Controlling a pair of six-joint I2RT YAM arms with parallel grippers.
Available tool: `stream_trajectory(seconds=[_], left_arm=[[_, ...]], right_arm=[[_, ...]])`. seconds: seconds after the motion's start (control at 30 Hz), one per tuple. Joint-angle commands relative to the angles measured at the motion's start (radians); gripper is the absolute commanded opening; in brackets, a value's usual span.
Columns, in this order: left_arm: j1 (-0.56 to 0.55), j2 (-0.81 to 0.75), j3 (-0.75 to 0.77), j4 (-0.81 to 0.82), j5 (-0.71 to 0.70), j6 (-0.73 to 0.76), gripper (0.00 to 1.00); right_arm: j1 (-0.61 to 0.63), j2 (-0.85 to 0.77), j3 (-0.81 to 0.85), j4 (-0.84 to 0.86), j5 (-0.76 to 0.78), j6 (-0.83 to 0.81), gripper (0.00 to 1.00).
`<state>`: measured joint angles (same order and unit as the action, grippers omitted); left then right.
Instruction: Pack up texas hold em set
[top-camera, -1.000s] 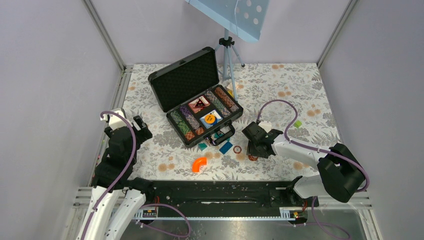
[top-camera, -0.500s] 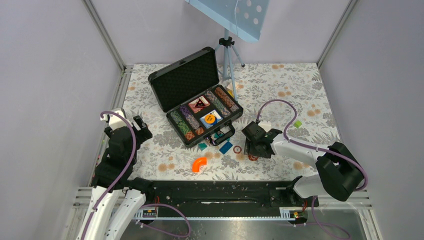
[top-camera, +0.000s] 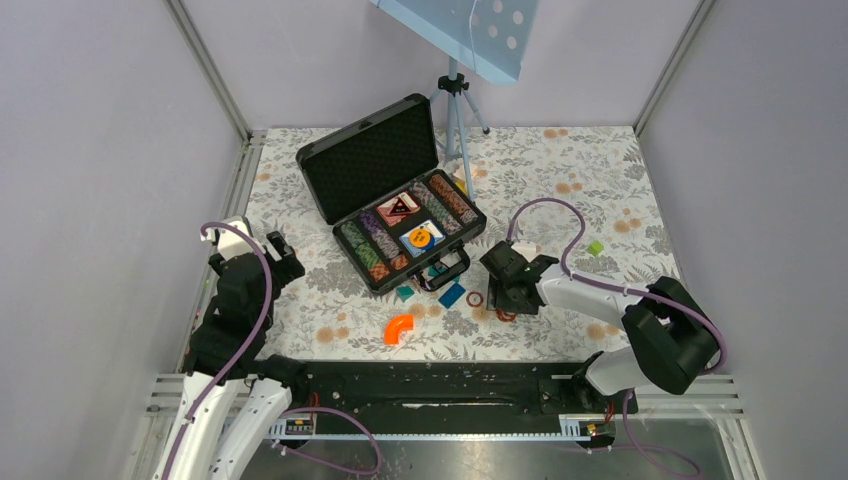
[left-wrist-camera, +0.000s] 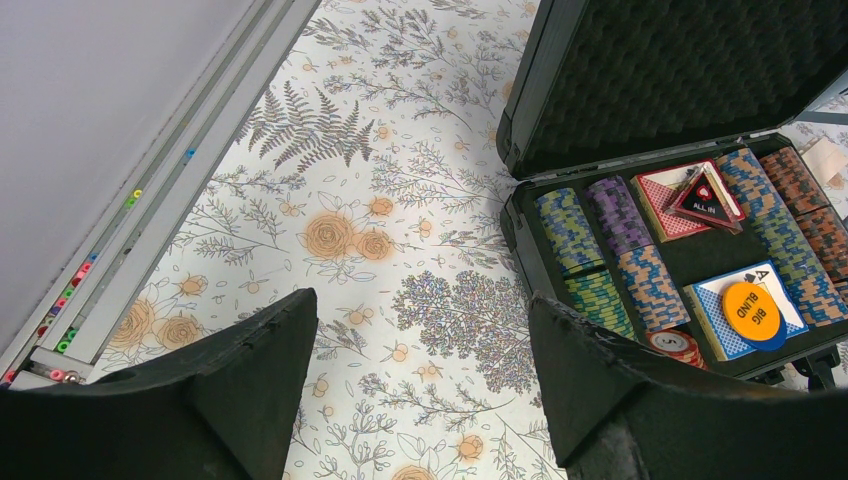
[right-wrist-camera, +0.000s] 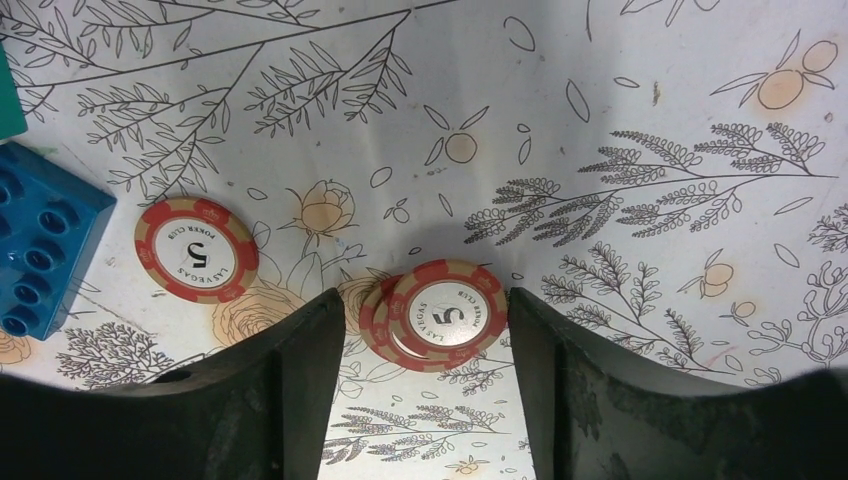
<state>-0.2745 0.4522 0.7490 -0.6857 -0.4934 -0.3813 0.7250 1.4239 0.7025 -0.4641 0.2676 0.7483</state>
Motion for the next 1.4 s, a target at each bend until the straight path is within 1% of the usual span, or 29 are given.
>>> stream_trajectory(seconds=[0.0,0.23,0.43,0.7,0.83,0.87,0.9,1.0,1.07,1.27,1.37], left_arm=[[-0.003,-0.008,0.000,0.039,0.005,0.013,0.77],[-0.003,-0.008,0.000,0.040,0.005,0.013,0.77],[-0.003,-0.008,0.000,0.040,0.005,0.013,0.77],[-0.003,-0.009,0.000,0.039,0.005,0.013,0.77],[-0.003,-0.008,0.000,0.039,0.005,0.013,0.77],[-0.003,-0.009,0.000,0.039,0.005,0.013,0.77],[-0.002,-0.008,0.000,0.038,0.005,0.013,0.77],[-0.003,-0.009,0.000,0.038,0.006,0.013,0.77],[-0.002,-0.008,0.000,0.039,0.006,0.013,0.77],[-0.003,-0.010,0.000,0.040,0.006,0.013,0.77],[-0.003,-0.008,0.000,0.039,0.007,0.013,0.77]], right_arm=[[-0.008,0.037,0.017,-0.012,-0.031,0.003,0.66],[-0.006,0.041,0.019,-0.033,-0.019,0.011,0.62],[-0.006,0.024,0.008,-0.036,-0.023,0.013,0.56],[-0.006,0.006,0.003,-0.035,-0.024,0.010,0.51],[-0.007,-0.004,0.004,-0.035,-0.022,0.010,0.49],[-0.006,-0.007,0.004,-0.036,-0.022,0.010,0.50],[-0.007,-0.009,0.005,-0.036,-0.021,0.008,0.53],[-0.006,-0.022,0.015,-0.051,-0.004,0.006,0.71],[-0.006,-0.033,0.025,-0.062,0.009,-0.001,0.77],[-0.006,-0.050,0.084,-0.073,0.048,-0.078,0.82],[-0.006,-0.032,0.134,-0.065,0.031,-0.147,0.82]])
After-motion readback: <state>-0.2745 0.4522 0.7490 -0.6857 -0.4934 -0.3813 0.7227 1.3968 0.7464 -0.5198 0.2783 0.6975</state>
